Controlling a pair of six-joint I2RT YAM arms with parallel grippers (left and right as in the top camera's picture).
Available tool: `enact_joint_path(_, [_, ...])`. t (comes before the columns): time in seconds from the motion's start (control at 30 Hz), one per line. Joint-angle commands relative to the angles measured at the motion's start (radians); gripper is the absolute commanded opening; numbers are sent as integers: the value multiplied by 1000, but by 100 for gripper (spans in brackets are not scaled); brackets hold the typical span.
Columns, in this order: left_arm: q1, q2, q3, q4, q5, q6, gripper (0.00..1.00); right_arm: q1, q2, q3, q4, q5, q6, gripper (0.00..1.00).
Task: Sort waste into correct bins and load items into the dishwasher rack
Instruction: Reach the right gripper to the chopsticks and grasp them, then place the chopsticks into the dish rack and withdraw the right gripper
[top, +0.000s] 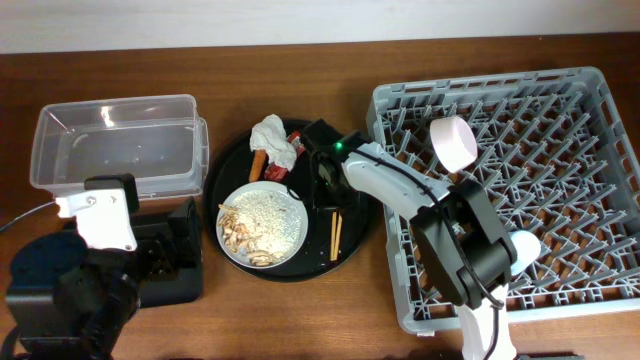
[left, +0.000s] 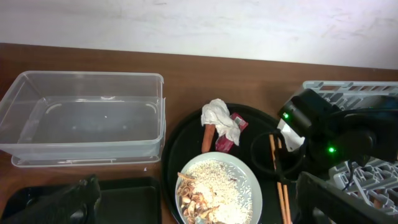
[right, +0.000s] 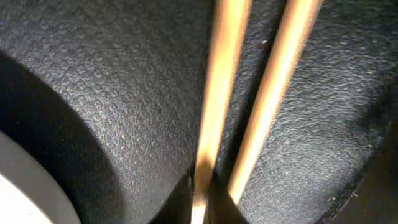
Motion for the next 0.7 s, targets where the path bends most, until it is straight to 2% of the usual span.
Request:
enact_joint_path(0.0, [3,-3,4,2,-8,-5,99,3,-10,10,-15,-32,-16,4])
enact_joint_path(0.13, [3,-3,4,2,-8,-5,99,-3,-211,183,-130,-17,-122,4])
enact_joint_path(0.3, [3,-3,4,2,-8,-5,99,-136,-442,216,-242,105,-154,4])
enact_joint_path(0.4, [3,-3,4,2,-8,-5,99,-239,-435,193,-351,137,-263,4])
enact_joint_path(0.47, [3,-3,4,2,-8,-5,99,-256,-405,102,-332,134,-363,4])
enact_joint_path(0.57, [3,-3,4,2,-8,-5,99,-261,-385,-43,-235,138,-369,5])
enact_joint_path(0.6, [3,-3,4,2,-8,-5,99,-259,-385,-47,-226,105,-369,26])
enact_joint_path(0.63, [3,-3,4,2,-8,-5,99,-251,-389,-34,-229,71,-369,60])
enact_joint_path(0.67, [3,-3,4,2,-8,-5,99,-236,-403,-18,-230,30,-369,65])
